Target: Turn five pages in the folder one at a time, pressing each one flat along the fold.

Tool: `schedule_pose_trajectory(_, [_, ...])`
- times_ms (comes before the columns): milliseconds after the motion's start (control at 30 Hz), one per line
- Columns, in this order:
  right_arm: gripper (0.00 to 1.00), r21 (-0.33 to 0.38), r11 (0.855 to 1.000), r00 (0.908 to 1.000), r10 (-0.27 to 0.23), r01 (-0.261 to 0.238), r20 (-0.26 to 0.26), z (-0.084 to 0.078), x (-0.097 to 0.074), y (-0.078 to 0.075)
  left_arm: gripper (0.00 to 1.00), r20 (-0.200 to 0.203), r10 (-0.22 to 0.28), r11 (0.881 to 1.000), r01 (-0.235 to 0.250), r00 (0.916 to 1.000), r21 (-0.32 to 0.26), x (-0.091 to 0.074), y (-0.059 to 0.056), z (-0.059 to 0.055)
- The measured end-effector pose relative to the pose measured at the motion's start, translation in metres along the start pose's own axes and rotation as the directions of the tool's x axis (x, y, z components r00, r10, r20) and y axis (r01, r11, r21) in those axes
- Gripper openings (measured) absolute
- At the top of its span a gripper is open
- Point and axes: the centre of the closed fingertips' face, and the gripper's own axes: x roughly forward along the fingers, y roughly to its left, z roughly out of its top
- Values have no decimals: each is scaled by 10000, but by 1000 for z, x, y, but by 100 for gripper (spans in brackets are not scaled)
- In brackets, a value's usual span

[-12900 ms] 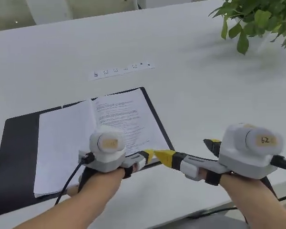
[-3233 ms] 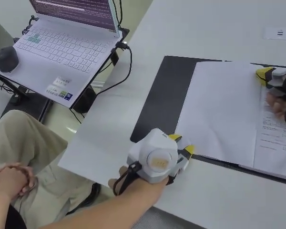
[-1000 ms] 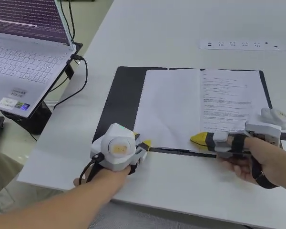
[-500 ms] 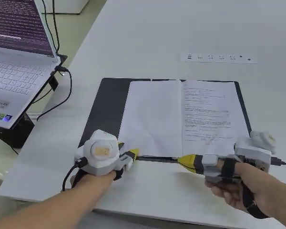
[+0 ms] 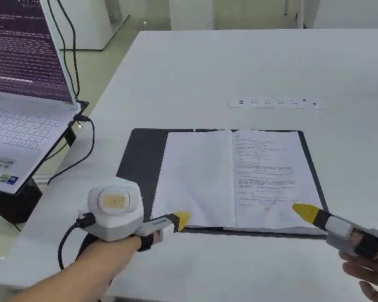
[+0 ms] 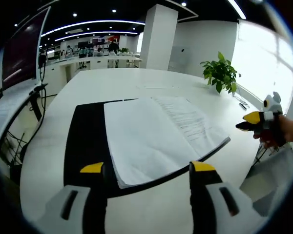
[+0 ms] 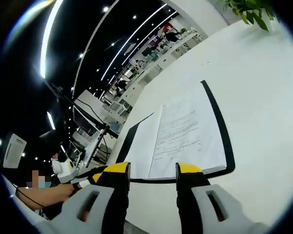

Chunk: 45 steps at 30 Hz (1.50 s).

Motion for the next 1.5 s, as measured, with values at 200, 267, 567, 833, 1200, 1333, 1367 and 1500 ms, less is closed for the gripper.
schedule_pose_trajectory(200, [62,-1188,9913,9983,-581,568,-71,0,-13,-4,86,103,-158,9996,160,9998,-230,-19,-10,-2])
schedule_pose_trajectory(267, [67,-1463,9866,9971,-748,719,-144,0,-16,-6,91,101,-154,9994,157,9998,-321,-25,-13,-3])
schedule_pose_trajectory(567, [83,-2967,9487,9927,-1193,1090,-167,-3,-34,-10,99,598,-122,9999,116,9981,115,-47,-24,9])
schedule_pose_trajectory(833, [87,-3049,9426,9863,-1004,1363,1308,22,-53,-6,99,997,-212,9981,153,9948,601,-60,-30,23])
schedule_pose_trajectory(1200, [95,-3262,9325,9779,-979,1551,1850,30,-63,0,99,1341,-52,9968,-56,9909,798,-66,-29,34])
schedule_pose_trajectory(1333, [98,-3560,9252,9849,-807,1312,1531,20,-59,6,99,1339,-84,9962,-33,9910,870,-68,-30,33])
schedule_pose_trajectory(1367, [98,-3668,9216,9872,-815,1270,1370,18,-58,4,99,1257,-102,9962,-8,9920,874,-68,-31,30])
schedule_pose_trajectory(1500, [100,-3788,9198,9920,-664,1026,1074,11,-52,10,99,929,-2,9969,-71,9957,789,-66,-27,18])
